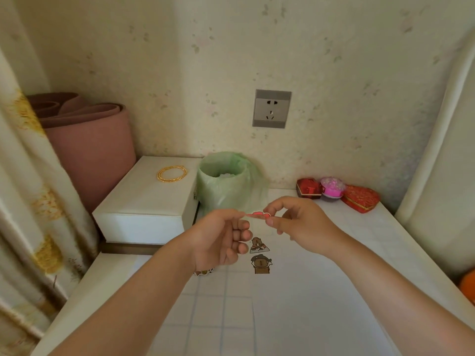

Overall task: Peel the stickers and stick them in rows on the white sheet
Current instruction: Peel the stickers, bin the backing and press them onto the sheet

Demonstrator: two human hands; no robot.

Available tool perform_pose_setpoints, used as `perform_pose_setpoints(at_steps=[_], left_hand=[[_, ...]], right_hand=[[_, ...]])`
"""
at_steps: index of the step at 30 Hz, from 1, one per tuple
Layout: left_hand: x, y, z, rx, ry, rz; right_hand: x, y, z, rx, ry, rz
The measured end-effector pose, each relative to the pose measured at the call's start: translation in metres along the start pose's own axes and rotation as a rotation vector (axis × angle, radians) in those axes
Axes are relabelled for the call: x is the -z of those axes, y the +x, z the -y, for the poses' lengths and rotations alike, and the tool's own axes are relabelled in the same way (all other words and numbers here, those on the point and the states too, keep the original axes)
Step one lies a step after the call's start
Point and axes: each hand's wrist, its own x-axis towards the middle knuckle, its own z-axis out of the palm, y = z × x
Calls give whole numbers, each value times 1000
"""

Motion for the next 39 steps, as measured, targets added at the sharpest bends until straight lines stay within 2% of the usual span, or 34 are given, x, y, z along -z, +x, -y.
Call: perform_pose_setpoints(at_steps=[2,4,8,11,16,19,23,27,32,35,39], left_hand=[[0,3,1,28,-65,-20],[-1,6,1,2,-45,-122],[-8,13,6,-303,377,-445],[-14,20,13,-482,617,-434],[-20,27,23,-511,761,-376],[-20,29,23,-535,734,-412],[-26,30,24,-539,550,-504],[-30,32,25,-510,365,-539],[-34,32,27,-475,152,-478],[-37,34,30,-476,142,-426],[-37,40,33,-477,285,-406]], right_hand=[[3,-2,-1,-92,77,30],[7,-5,-3,-180,145,63],[13,-8,-8,-271,139,172],[12,-7,-10,-270,83,191],[12,-6,-11,-231,-53,196],[11,-6,-12,-210,-41,141],[6,-6,-14,-227,92,29],[0,-9,-18,-362,221,13],[-5,-9,-16,-467,515,18],[-6,-6,-16,-508,602,-50],[-4,-4,-18,-514,581,-158]])
